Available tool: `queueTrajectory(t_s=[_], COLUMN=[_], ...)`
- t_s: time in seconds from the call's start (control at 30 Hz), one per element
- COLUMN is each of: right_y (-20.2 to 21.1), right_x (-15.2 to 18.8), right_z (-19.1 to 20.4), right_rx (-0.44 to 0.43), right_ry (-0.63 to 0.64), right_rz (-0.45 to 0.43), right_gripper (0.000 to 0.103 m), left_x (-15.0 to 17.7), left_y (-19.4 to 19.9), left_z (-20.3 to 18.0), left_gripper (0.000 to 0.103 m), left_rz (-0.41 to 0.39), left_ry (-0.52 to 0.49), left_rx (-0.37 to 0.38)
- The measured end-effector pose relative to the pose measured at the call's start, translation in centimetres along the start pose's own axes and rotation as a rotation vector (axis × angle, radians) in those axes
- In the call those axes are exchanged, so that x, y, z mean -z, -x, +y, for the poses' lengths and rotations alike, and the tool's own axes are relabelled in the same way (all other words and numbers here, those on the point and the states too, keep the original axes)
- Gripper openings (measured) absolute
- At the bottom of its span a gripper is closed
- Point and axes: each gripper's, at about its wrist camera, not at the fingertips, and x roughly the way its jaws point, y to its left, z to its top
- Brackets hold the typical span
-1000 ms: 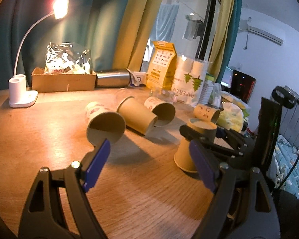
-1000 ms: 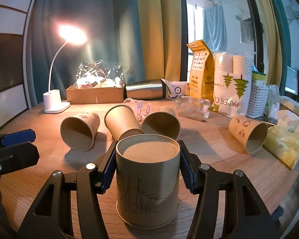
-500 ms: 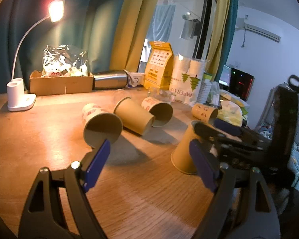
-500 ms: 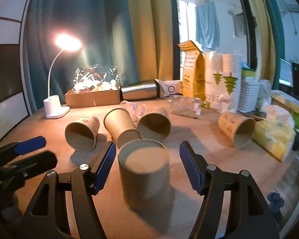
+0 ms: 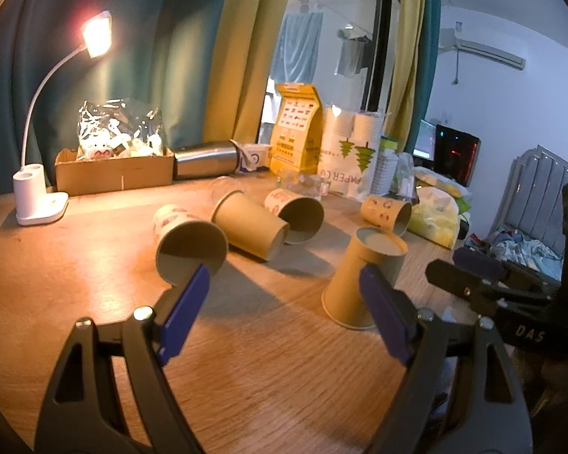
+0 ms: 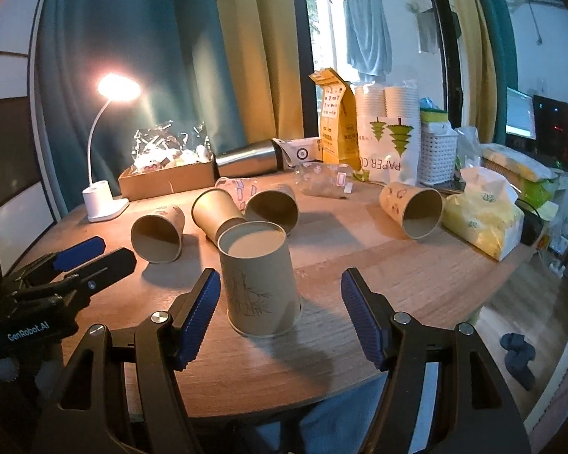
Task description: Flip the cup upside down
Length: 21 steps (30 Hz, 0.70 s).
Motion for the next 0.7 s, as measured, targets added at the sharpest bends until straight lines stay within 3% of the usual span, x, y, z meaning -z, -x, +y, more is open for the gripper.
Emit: queueTrajectory(t_s=[0.7], right_y=[-0.27], right_x=[0.06], right_z=[0.09], right_rx=[-0.007], right_ry=[-0.006], right_rz=[0.011], right_gripper=[0.070], left_x=[0.11], left_y=[0.05], left_z=[-0.28], left_gripper=[0.083], left_rz=[-0.008], left_ry=[-0.027], left_rx=[-0.039])
